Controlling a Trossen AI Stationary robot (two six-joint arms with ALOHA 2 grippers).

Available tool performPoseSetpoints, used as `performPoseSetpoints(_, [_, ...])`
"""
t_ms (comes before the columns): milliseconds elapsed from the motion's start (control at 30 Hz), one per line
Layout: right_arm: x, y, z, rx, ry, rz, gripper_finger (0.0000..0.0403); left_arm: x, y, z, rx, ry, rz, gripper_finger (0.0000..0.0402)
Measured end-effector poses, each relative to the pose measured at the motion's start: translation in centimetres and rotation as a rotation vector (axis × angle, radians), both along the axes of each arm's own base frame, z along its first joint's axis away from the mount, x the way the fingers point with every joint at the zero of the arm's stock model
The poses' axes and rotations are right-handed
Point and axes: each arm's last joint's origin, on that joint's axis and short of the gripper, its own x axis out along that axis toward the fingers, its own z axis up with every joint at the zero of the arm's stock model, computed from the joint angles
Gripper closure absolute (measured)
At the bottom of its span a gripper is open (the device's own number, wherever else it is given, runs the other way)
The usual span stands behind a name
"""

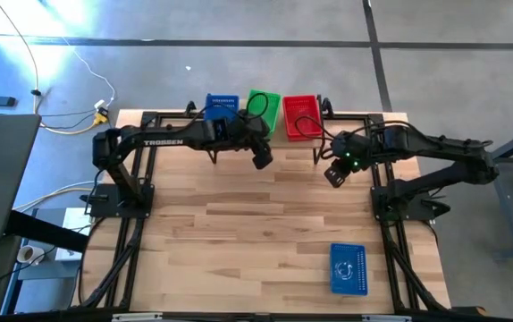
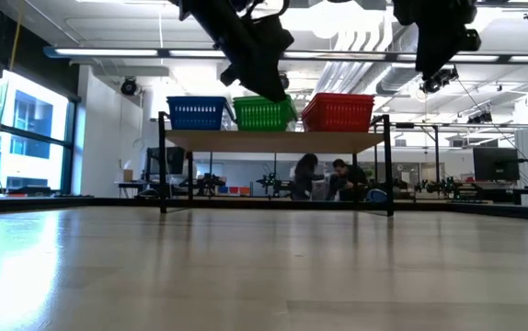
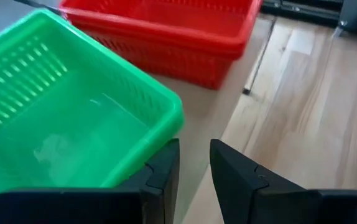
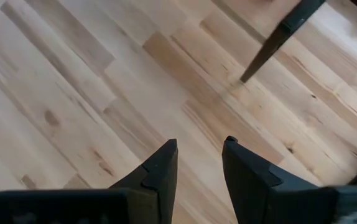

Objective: Stack baskets on shelf by color
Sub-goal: Stack the green bin on top of the green bin on the shelf

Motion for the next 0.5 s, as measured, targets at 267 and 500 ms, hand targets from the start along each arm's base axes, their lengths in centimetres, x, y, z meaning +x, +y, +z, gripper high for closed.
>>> performPoseSetpoints(267, [0.2, 0.1, 0.1, -0.01, -0.015, 0.004, 0.0289, -0.3, -2.0, 2.3, 0.05, 0.001, -0.037, 0.0322])
performPoseSetpoints(500, [0.2, 0.0, 0.1, -0.027, -0.015, -0.004, 0.0289, -1.0, -0.8, 4.8, 0.211, 0.014, 0.075, 0.0322])
